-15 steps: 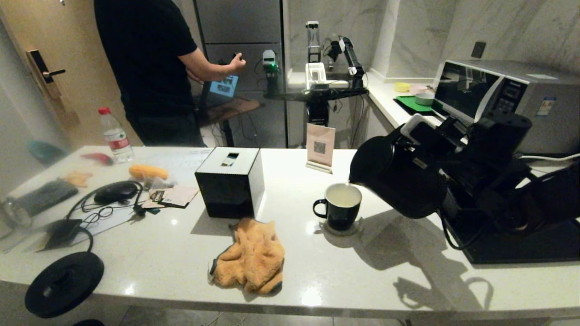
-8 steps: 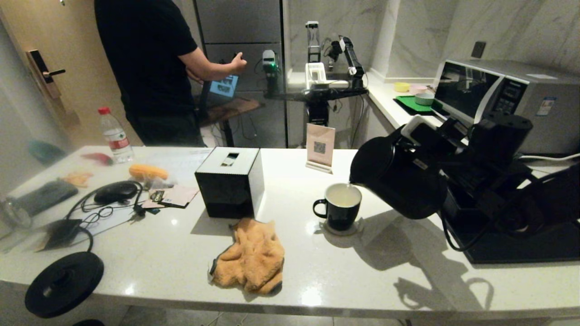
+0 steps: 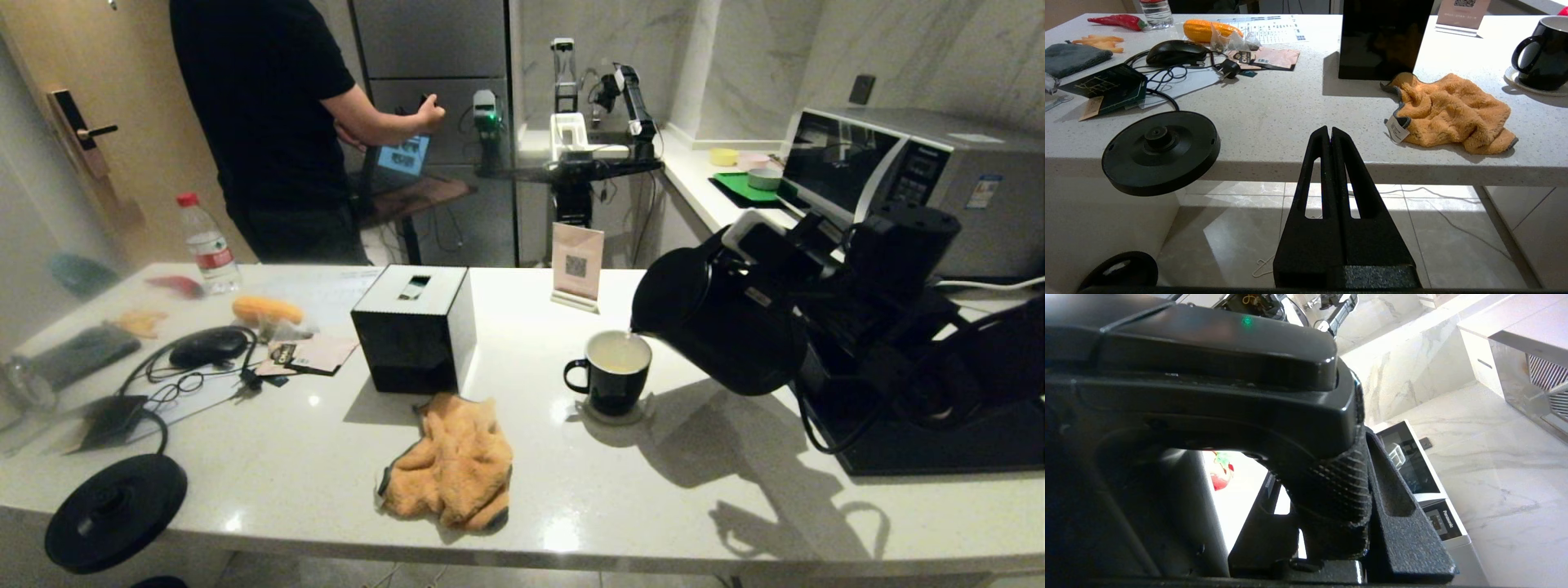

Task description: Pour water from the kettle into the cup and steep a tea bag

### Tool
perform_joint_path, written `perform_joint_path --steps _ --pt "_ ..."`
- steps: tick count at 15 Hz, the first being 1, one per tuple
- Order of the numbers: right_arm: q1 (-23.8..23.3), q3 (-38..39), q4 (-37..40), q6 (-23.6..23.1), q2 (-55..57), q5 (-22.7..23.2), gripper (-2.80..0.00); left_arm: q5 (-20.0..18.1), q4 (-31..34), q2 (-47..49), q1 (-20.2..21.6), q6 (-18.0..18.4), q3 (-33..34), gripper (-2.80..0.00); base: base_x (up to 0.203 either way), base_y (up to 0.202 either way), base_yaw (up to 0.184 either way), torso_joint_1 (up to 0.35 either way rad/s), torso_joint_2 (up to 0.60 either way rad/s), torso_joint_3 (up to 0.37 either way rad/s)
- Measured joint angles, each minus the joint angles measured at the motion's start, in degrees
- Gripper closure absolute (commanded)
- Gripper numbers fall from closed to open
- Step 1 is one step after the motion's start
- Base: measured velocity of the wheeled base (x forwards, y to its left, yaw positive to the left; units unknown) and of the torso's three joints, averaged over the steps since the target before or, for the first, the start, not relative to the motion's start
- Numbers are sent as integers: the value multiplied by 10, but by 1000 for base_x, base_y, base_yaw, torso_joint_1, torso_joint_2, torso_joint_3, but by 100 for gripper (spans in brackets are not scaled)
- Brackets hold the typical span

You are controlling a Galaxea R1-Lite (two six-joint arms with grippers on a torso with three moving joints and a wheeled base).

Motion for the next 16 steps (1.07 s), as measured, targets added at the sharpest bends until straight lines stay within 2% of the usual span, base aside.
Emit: perform_joint_path --steps 3,8,16 --pt "0 0 -11 12 0 0 0 0 0 0 0 0 0 0 0 0 0 0 0 0" --pt "-3 10 -10 67 -9 -18 0 0 0 0 0 0 0 0 0 0 0 0 0 0" --pt "-6 37 -9 186 -29 -71 0 0 0 0 0 0 0 0 0 0 0 0 0 0"
